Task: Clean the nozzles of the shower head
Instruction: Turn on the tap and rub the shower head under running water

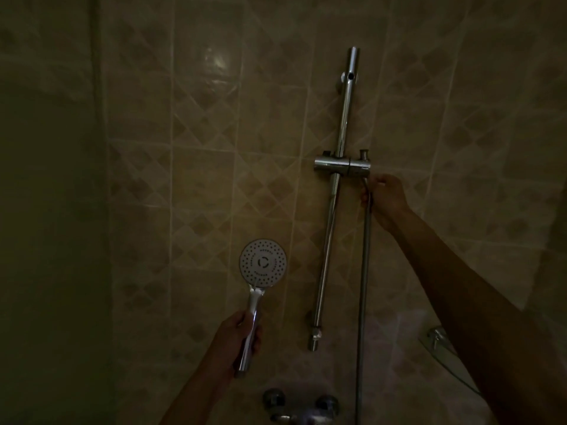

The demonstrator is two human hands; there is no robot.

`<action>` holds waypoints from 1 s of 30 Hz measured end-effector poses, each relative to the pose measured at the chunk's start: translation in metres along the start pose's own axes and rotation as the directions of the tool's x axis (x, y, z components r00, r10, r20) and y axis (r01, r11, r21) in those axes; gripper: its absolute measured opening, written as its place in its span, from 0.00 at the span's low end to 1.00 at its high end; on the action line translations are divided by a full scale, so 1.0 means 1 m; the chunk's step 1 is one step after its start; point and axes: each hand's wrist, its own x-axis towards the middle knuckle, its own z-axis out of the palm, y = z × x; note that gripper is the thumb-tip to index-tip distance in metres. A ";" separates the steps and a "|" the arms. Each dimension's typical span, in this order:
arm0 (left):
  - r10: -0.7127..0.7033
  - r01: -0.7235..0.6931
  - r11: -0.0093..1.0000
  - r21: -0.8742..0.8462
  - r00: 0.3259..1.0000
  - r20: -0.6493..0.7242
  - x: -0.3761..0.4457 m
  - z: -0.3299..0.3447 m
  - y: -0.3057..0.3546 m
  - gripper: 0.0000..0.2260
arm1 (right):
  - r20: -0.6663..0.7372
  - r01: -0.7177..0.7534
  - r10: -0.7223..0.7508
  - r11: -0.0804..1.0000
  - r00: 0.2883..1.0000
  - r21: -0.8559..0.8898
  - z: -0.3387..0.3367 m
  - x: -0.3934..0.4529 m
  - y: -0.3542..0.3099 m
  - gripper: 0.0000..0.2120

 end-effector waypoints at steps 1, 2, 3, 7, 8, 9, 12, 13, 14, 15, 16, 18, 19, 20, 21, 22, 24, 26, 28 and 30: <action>0.000 0.000 1.000 -0.001 1.000 -0.003 0.000 -0.002 -0.001 0.08 | 0.000 0.011 -0.011 1.000 1.000 -0.014 -0.001 0.003 0.000 0.09; -0.002 0.002 1.000 -0.009 1.000 -0.004 0.001 -0.004 -0.001 0.08 | -0.005 0.033 -0.033 0.999 0.999 -0.040 -0.003 0.006 0.001 0.09; -0.005 0.005 1.000 -0.024 1.000 -0.005 0.001 -0.005 -0.002 0.08 | -0.015 0.060 -0.061 0.995 0.998 -0.080 -0.003 0.009 0.002 0.09; -0.023 0.022 0.999 -0.025 1.000 -0.017 0.004 -0.010 -0.008 0.08 | -0.078 0.133 -0.152 0.970 0.985 -0.202 -0.004 0.016 0.006 0.10; -0.026 0.026 1.000 -0.016 1.000 -0.017 0.005 -0.010 -0.009 0.08 | -0.084 0.136 -0.157 0.968 0.984 -0.208 -0.004 0.017 0.007 0.11; -0.030 0.030 0.999 -0.011 0.999 -0.016 0.005 -0.011 -0.011 0.08 | -0.084 0.147 -0.169 0.964 0.982 -0.222 -0.005 0.018 0.007 0.10; -0.042 0.042 0.999 -0.004 0.999 -0.020 0.004 -0.011 -0.012 0.08 | -0.095 0.210 -0.254 0.920 0.963 -0.331 -0.006 0.022 -0.002 0.09; -0.040 0.040 0.999 0.008 0.999 -0.025 0.004 -0.011 -0.011 0.08 | -0.106 0.236 -0.291 0.903 0.951 -0.358 -0.007 0.025 -0.008 0.08; -0.036 0.037 0.999 0.025 0.999 -0.027 0.003 -0.010 -0.010 0.09 | -0.110 0.267 -0.327 0.889 0.939 -0.371 -0.008 0.028 -0.016 0.08; -0.032 0.033 0.999 0.037 0.999 -0.026 0.002 -0.010 -0.009 0.08 | -0.103 0.292 -0.353 0.879 0.930 -0.377 -0.008 0.031 -0.026 0.09; -0.030 0.031 0.999 0.037 0.999 -0.022 0.001 -0.009 -0.008 0.08 | -0.088 0.301 -0.359 0.873 0.929 -0.383 -0.008 0.033 -0.035 0.10; -0.025 0.026 0.999 0.028 1.000 -0.015 -0.001 -0.007 -0.006 0.08 | -0.043 0.287 -0.331 0.871 0.943 -0.399 -0.007 0.033 -0.050 0.13; -0.023 0.023 0.999 0.029 1.000 -0.015 -0.002 -0.006 -0.005 0.08 | -0.017 0.283 -0.319 0.864 0.948 -0.416 -0.008 0.031 -0.055 0.15; -0.020 0.020 0.999 0.025 1.000 -0.015 -0.004 -0.005 -0.005 0.08 | 0.010 0.290 -0.316 0.856 0.949 -0.428 -0.008 0.027 -0.059 0.17; -0.019 0.019 1.000 0.013 1.000 -0.013 -0.005 -0.004 -0.006 0.08 | 0.035 0.300 -0.315 0.856 0.948 -0.422 -0.009 0.021 -0.060 0.18; -0.021 0.021 1.000 -0.002 1.000 -0.009 -0.007 -0.004 -0.007 0.08 | 0.056 0.311 -0.315 0.866 0.948 -0.392 -0.009 0.013 -0.060 0.17; -0.036 0.036 0.999 -0.020 0.999 -0.001 -0.011 -0.006 -0.010 0.08 | 0.089 0.316 -0.303 0.900 0.949 -0.299 -0.008 -0.011 -0.053 0.15; -0.054 0.054 0.998 -0.031 0.999 -0.001 -0.017 -0.008 -0.015 0.08 | 0.126 0.254 -0.236 0.955 0.964 -0.154 -0.005 -0.041 -0.039 0.12; -0.062 0.062 0.998 -0.025 0.998 -0.006 -0.023 -0.010 -0.021 0.08 | 0.188 0.141 -0.138 0.990 0.972 0.000 -0.002 -0.070 -0.021 0.10; -0.077 0.077 0.997 0.000 0.997 0.004 -0.031 -0.011 -0.027 0.08 | 0.233 0.056 -0.069 0.996 0.970 0.063 -0.001 -0.096 0.001 0.09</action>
